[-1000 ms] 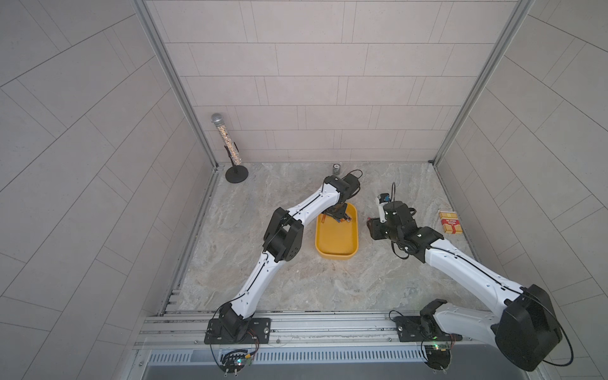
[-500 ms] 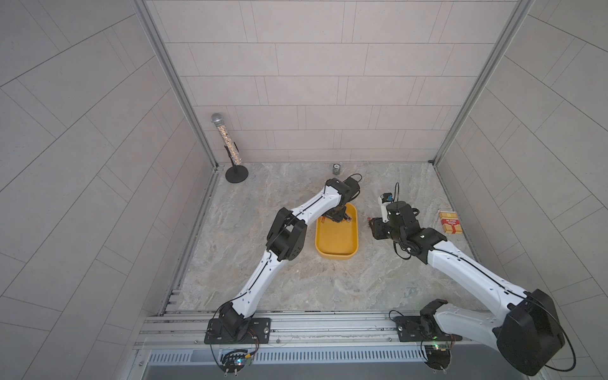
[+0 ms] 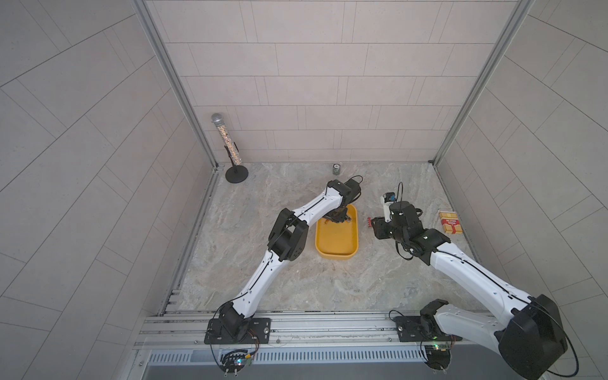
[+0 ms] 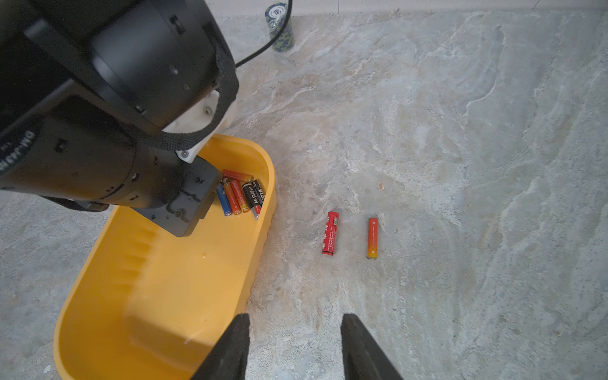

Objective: Take the batteries out of the storage box
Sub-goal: Pick up the battery from the storage box.

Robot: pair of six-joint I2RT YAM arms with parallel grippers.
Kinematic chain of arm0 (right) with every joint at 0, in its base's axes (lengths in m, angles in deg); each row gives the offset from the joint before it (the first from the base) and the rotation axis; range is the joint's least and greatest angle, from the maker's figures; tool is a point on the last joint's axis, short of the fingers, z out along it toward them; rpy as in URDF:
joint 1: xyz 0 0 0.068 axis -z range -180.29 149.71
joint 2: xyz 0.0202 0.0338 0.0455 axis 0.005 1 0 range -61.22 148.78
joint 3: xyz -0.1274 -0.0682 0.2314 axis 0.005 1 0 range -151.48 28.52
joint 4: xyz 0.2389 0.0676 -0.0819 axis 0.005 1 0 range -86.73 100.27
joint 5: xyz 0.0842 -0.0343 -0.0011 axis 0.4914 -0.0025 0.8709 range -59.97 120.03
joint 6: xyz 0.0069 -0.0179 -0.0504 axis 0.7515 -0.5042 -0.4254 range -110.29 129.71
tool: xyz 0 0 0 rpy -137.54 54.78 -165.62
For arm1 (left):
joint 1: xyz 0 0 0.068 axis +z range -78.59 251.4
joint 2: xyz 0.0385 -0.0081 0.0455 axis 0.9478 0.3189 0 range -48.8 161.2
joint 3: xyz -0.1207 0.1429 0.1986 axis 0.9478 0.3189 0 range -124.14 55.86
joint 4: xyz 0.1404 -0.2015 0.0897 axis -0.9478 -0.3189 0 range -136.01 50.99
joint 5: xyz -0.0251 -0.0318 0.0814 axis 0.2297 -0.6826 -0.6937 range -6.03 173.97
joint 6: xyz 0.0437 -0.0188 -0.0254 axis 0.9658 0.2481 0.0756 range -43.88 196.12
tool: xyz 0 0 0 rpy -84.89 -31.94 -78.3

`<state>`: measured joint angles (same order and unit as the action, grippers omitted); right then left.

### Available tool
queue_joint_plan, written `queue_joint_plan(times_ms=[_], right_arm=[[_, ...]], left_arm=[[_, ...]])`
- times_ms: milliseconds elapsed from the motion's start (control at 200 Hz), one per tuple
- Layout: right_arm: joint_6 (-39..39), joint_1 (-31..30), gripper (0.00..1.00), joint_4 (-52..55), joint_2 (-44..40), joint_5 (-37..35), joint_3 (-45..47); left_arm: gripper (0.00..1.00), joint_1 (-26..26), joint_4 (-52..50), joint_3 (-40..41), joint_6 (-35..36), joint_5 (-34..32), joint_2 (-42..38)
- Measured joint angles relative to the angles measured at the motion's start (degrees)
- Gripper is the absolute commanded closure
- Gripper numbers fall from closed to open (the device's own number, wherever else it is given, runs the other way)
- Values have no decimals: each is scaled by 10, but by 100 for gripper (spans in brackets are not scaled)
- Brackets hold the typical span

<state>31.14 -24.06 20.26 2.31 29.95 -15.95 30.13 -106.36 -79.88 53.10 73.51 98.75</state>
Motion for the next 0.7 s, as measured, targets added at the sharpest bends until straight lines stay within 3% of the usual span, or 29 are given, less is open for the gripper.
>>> queue_joint_plan(times_ms=[520, 701], right_arm=[[0, 2, 51, 2, -6, -1, 2], [0, 2, 51, 2, -7, -2, 2]], left_arm=[[71, 10, 14, 16, -1, 46, -8], [78, 17, 26, 31, 0, 68, -16]])
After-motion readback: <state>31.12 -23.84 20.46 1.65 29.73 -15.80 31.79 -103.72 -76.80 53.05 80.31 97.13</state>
